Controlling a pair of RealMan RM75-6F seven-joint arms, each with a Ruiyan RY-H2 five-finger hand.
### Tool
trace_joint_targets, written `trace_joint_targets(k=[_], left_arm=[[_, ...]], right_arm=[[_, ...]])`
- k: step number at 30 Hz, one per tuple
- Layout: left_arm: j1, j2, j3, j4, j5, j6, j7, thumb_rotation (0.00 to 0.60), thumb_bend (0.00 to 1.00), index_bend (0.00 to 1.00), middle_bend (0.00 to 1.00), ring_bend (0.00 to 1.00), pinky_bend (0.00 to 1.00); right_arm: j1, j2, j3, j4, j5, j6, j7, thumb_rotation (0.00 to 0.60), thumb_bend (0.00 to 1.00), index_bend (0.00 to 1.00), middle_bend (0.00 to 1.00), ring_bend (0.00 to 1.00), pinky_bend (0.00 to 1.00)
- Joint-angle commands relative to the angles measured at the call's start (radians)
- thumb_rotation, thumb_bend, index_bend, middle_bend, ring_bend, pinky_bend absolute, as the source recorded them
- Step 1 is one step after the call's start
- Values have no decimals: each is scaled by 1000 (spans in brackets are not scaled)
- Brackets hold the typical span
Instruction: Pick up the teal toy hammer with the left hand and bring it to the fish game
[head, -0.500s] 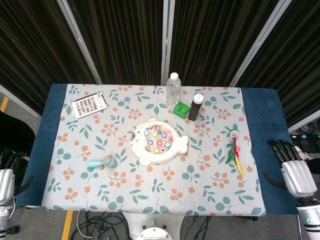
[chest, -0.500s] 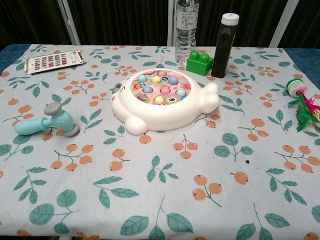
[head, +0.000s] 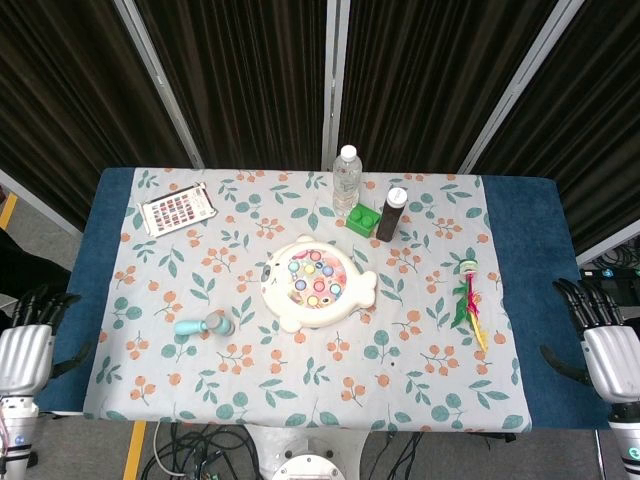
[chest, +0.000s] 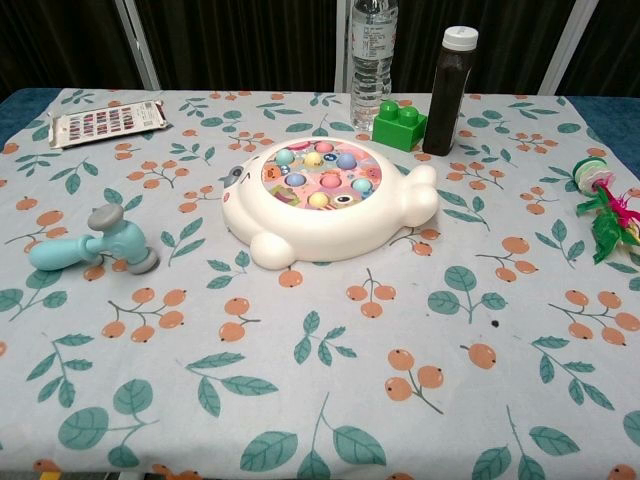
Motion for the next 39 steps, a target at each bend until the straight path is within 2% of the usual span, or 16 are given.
trace_joint_targets(k=[1,8,14,20,30,39], left_arm=[[-86,-3,-21,-26,18,-111,-15,600,242,226,210,69,57],[-224,-49,-40,-64,-63,-348,-15,600,242,258,225,91,59],[-272,-100,-33,-63,-125,-432,13,600,242,259,227,108,84],[-288,-142,-32,-72,-195,-444,75,600,246,292,246,149,154],[-327,-228,-46,-63,-294,-423,214,600,265,328,299,193,183],[-355,-278,-45,-50,-344,-417,284,600,282,362,350,229,213]], right_arm=[[-1,6,6,3,-2,6,-1,600,149,0,78,0,0],[6,9,10,16,0,-3,14,600,148,0,78,0,0],[15,4,12,31,8,-22,29,600,148,0,78,0,0],[23,-1,13,41,11,-36,38,600,148,0,78,0,0],[30,-8,12,55,13,-47,53,600,147,0,78,0,0],[29,-12,10,63,15,-49,60,600,146,0,79,0,0]])
